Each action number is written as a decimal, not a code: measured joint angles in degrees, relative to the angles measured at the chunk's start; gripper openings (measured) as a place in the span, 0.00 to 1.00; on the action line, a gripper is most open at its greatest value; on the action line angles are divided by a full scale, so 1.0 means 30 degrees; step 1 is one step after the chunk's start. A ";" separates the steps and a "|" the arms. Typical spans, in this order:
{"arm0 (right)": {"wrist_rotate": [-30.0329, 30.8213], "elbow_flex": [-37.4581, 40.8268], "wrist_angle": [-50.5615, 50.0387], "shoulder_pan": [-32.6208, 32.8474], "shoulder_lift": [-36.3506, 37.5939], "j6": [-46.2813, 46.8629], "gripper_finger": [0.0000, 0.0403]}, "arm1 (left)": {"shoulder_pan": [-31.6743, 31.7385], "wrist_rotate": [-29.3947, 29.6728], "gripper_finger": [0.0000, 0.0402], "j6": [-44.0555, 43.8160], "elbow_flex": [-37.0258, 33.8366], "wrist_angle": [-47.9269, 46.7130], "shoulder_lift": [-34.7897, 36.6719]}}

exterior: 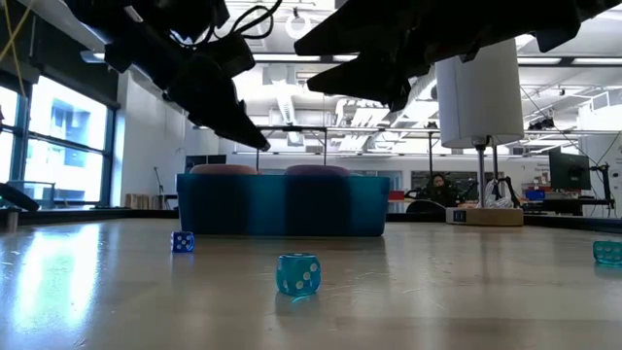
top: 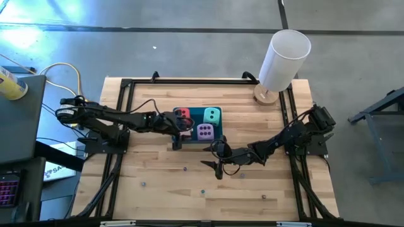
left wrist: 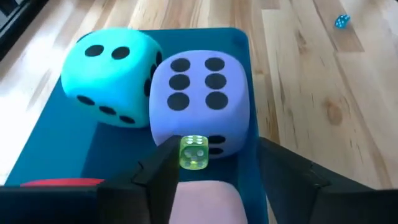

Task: Pick & Place Dice
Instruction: Put the green die into the blue bin

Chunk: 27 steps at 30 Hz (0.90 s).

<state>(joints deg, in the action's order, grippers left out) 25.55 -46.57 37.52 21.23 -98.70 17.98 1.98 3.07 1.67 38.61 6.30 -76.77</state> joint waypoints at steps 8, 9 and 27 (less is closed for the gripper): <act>-0.0001 0.0000 -0.0043 0.0000 0.0000 -0.0004 0.62 | 0.0000 -0.0007 0.58 -0.0366 0.0006 -0.0021 0.0007; 0.0002 0.0000 -0.0044 0.0000 0.0000 0.0000 0.62 | 0.0000 -0.0007 0.58 -0.0372 0.0006 -0.0030 0.0007; 0.0002 0.0000 -0.0153 0.0000 0.0000 0.0029 0.62 | 0.0073 -0.0245 0.59 -0.0499 0.0006 -0.1966 0.0007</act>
<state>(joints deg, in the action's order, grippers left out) 25.56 -46.57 37.06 21.23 -98.70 18.06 2.20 2.34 0.18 38.63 0.40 -76.75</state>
